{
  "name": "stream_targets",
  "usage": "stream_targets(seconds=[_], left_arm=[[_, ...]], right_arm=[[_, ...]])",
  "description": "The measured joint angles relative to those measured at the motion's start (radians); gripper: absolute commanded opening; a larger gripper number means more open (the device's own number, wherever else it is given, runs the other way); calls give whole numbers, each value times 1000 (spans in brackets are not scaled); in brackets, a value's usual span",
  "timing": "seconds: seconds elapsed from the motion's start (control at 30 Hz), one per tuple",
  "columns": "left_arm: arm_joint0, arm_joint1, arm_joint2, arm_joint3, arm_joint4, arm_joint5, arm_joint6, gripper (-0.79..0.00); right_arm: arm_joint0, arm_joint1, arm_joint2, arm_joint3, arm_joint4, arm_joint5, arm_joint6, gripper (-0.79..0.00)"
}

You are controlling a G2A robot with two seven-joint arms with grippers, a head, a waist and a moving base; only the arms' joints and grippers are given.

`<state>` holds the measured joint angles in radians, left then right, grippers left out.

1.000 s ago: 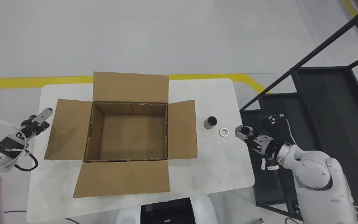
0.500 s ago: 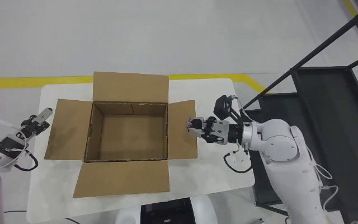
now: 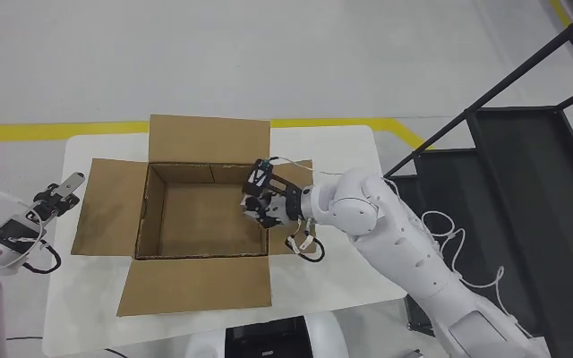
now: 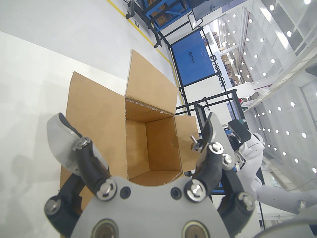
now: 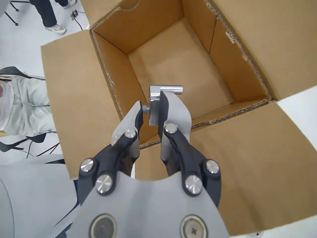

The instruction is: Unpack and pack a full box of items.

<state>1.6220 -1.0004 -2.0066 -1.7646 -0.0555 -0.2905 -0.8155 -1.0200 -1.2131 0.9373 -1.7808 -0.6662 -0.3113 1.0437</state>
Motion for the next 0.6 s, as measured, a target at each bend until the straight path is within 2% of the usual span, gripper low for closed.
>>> stream_targets(seconds=[0.03, 0.07, 0.1, 0.27, 0.37, 0.5, 0.6], left_arm=[[0, 0, 0, 0, 0, 0, 0, 0], [0, 0, 0, 0, 0, 0, 0, 0], [0, 0, 0, 0, 0, 0, 0, 0], [0, 0, 0, 0, 0, 0, 0, 0], [0, 0, 0, 0, 0, 0, 0, 0], [0, 0, 0, 0, 0, 0, 0, 0], [0, 0, 0, 0, 0, 0, 0, 0]], right_arm=[[13, -5, -22, 22, -9, 10, -9, -785], [31, -12, -49, 50, -17, 22, -21, -514], [43, -18, -69, 71, -19, 29, -29, 0], [86, -42, -143, 160, -4, 43, -71, 0], [77, -42, -134, 170, 32, 20, -97, 0], [12, -16, -45, 125, 128, -70, -111, 0], [-77, 18, 80, 72, 207, -150, -116, 0]])
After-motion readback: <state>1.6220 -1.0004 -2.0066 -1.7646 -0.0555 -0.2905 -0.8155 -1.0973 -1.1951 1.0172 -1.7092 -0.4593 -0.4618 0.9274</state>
